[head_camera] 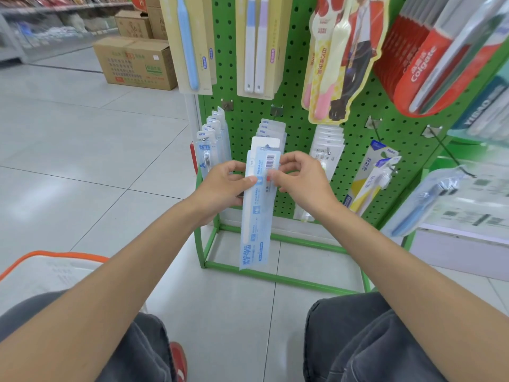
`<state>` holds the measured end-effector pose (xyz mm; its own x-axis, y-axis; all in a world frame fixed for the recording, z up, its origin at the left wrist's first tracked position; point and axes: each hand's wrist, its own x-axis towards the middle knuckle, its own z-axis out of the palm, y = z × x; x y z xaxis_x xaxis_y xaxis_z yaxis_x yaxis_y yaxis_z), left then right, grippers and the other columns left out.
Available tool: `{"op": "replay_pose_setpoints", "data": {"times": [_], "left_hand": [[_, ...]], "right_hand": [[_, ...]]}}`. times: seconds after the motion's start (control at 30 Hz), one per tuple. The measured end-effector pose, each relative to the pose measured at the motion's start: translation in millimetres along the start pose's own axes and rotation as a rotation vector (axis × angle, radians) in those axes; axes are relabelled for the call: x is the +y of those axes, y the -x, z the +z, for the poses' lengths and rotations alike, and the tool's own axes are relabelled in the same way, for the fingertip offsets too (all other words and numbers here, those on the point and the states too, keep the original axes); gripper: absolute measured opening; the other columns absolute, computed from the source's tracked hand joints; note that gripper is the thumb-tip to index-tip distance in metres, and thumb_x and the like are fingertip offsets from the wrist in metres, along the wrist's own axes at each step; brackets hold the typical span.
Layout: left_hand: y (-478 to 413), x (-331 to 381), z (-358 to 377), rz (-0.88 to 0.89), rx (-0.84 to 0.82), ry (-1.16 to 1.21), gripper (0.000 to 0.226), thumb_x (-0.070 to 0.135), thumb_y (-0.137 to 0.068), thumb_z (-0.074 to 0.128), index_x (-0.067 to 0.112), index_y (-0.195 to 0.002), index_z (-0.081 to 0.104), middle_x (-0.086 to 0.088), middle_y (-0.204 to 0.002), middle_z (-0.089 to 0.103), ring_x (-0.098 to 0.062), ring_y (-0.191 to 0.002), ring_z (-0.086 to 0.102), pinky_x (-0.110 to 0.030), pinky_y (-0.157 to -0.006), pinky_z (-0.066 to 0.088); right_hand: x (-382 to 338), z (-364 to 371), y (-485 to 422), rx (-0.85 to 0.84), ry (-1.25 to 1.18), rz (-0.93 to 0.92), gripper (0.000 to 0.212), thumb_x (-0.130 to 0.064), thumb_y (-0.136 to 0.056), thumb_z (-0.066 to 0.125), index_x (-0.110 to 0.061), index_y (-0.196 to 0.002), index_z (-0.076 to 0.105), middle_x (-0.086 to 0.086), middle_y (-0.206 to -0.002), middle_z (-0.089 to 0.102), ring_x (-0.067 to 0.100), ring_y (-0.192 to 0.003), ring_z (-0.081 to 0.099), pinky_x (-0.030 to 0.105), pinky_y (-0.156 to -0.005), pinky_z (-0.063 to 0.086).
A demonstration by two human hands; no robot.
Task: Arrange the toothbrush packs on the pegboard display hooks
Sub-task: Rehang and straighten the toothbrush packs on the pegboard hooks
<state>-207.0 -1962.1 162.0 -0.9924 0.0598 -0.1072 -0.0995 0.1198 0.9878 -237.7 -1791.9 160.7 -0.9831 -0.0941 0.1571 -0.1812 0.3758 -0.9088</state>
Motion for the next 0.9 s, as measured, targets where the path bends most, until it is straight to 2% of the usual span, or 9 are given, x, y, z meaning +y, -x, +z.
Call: {"op": "replay_pose_setpoints", "data": {"times": [0.17, 0.33, 0.37, 0.43, 0.5, 0.57, 0.7, 0.8, 0.9], "left_hand": [[3, -1, 5, 0.092, 0.060, -0.080, 0.035, 0.014, -0.085, 0.075, 0.013, -0.114, 0.057, -0.003, -0.103, 0.072, -0.015, -0.089, 0.072, -0.021, -0.071, 0.058], [5, -1, 8, 0.096, 0.031, -0.100, 0.055, 0.006, -0.075, 0.082, 0.020, -0.118, 0.052, -0.001, -0.110, 0.067, -0.009, -0.090, 0.072, -0.014, -0.067, 0.053], [5, 0, 8, 0.097, 0.041, -0.097, 0.056, 0.005, -0.076, 0.082, 0.020, -0.120, 0.052, -0.001, -0.111, 0.066, -0.008, -0.090, 0.072, -0.015, -0.068, 0.054], [4, 2, 7, 0.102, 0.079, -0.100, 0.056, 0.007, -0.078, 0.081, 0.021, -0.123, 0.052, 0.002, -0.115, 0.062, -0.007, -0.089, 0.072, -0.016, -0.073, 0.054], [1, 4, 6, 0.085, 0.107, -0.104, 0.058, 0.012, -0.080, 0.079, 0.023, -0.129, 0.050, 0.005, -0.120, 0.057, -0.011, -0.088, 0.072, -0.020, -0.076, 0.055], [-1, 4, 7, 0.055, 0.083, -0.058, 0.060, 0.013, -0.084, 0.077, 0.022, -0.135, 0.047, 0.004, -0.125, 0.054, -0.017, -0.086, 0.073, -0.019, -0.072, 0.056], [-7, 2, 15, 0.047, 0.030, 0.020, 0.054, 0.007, -0.089, 0.070, 0.019, -0.137, 0.048, 0.000, -0.129, 0.057, -0.019, -0.089, 0.074, -0.024, -0.076, 0.059], [-13, 3, 18, 0.058, 0.030, 0.007, 0.050, 0.007, -0.091, 0.068, 0.020, -0.136, 0.051, 0.003, -0.124, 0.061, -0.017, -0.095, 0.072, -0.029, -0.082, 0.060], [-17, 5, 21, 0.074, 0.046, 0.004, 0.043, 0.007, -0.093, 0.064, 0.030, -0.126, 0.051, 0.015, -0.112, 0.059, -0.014, -0.105, 0.066, -0.026, -0.083, 0.059]], "right_hand": [[-8, 6, 9, -0.136, -0.066, 0.041, 0.055, -0.038, -0.082, 0.076, -0.023, -0.127, 0.048, -0.010, -0.113, 0.056, 0.007, -0.098, 0.062, 0.023, -0.080, 0.052], [-8, 10, 9, -0.229, -0.025, -0.009, 0.070, -0.038, -0.086, 0.070, -0.019, -0.146, 0.041, -0.010, -0.134, 0.053, 0.013, -0.115, 0.058, 0.032, -0.095, 0.051], [-7, 10, 8, -0.231, -0.023, -0.006, 0.066, -0.040, -0.085, 0.066, -0.016, -0.143, 0.046, -0.005, -0.135, 0.056, 0.016, -0.114, 0.060, 0.035, -0.095, 0.051], [-2, 12, 5, -0.172, -0.018, -0.002, 0.042, -0.029, -0.088, 0.057, -0.002, -0.120, 0.059, 0.015, -0.112, 0.067, 0.025, -0.092, 0.064, 0.041, -0.082, 0.052], [2, 12, 2, -0.075, 0.017, 0.017, 0.023, -0.012, -0.094, 0.049, 0.006, -0.101, 0.061, 0.028, -0.093, 0.064, 0.023, -0.071, 0.052, 0.034, -0.067, 0.042], [6, 12, 0, -0.011, 0.038, 0.015, 0.021, -0.007, -0.095, 0.045, 0.002, -0.101, 0.062, 0.025, -0.096, 0.066, 0.028, -0.072, 0.057, 0.033, -0.064, 0.042], [4, 13, 0, 0.052, 0.021, -0.001, 0.021, -0.006, -0.095, 0.045, -0.012, -0.105, 0.063, 0.012, -0.100, 0.071, 0.031, -0.092, 0.066, 0.044, -0.079, 0.053], [6, 12, -5, 0.089, 0.007, -0.018, 0.017, -0.008, -0.097, 0.046, -0.019, -0.100, 0.058, 0.010, -0.093, 0.071, 0.026, -0.074, 0.062, 0.039, -0.065, 0.049], [8, 12, -12, 0.125, 0.007, -0.009, 0.014, -0.008, -0.096, 0.046, -0.010, -0.097, 0.059, 0.015, -0.086, 0.068, 0.017, -0.062, 0.049, 0.031, -0.058, 0.038]]}}
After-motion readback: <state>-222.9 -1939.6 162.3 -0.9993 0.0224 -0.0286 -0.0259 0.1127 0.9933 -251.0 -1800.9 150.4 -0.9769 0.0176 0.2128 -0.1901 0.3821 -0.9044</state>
